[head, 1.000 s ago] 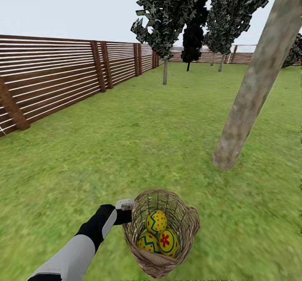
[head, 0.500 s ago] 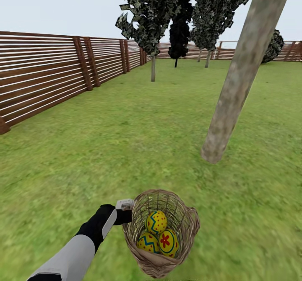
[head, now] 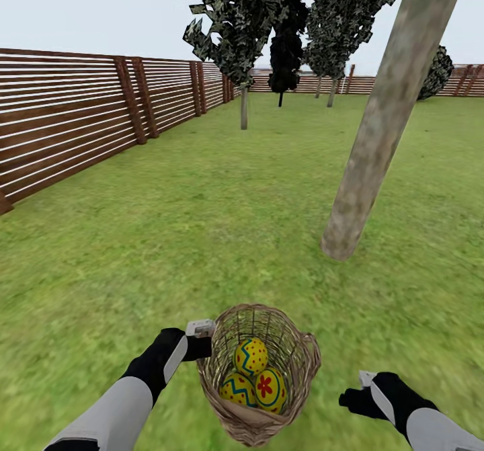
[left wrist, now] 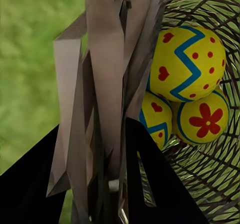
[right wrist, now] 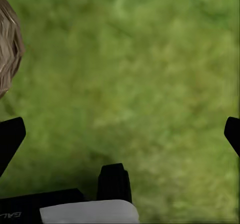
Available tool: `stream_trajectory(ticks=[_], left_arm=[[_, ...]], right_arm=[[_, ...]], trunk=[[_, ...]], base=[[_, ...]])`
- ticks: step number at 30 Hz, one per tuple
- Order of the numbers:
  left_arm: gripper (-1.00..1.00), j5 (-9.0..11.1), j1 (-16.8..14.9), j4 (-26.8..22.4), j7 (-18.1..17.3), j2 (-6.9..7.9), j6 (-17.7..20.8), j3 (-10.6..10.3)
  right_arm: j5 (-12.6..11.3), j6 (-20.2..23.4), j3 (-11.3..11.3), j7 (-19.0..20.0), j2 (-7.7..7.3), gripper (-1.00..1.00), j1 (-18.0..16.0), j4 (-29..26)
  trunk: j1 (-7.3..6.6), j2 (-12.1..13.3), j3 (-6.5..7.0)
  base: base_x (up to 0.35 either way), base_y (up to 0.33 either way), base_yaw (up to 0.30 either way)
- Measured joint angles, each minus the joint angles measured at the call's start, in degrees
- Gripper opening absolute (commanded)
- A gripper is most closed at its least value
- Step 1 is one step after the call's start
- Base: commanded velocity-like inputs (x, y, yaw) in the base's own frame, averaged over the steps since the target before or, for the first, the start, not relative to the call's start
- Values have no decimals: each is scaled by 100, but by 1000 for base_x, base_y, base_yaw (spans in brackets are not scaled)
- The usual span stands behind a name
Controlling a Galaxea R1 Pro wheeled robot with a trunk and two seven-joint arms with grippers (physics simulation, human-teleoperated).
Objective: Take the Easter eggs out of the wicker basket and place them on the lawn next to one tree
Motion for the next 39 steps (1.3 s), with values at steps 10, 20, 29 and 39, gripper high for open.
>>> stream_trajectory(ticks=[10,20,29,39], left_arm=[[-100,-17,0,5,1,0,-1,-1],[-100,40,0,8,-1,-1,-1,3],[-100,-3,0,11,-2,1,-1,-1],[-100,15,0,16,-2,6,-1,1]], right_arm=[[-7,0,4,30,1,100,12,6],[-8,0,4,11,-5,100,11,12],[-9,1,4,2,1,100,11,5],[-7,2,4,1,1,100,11,7]], trunk=[[-4,0,0],[-4,0,0],[-4,0,0],[-3,0,0]], base=[[244,0,-219],[336,0,-220],[336,-62,-2],[332,-156,-170]])
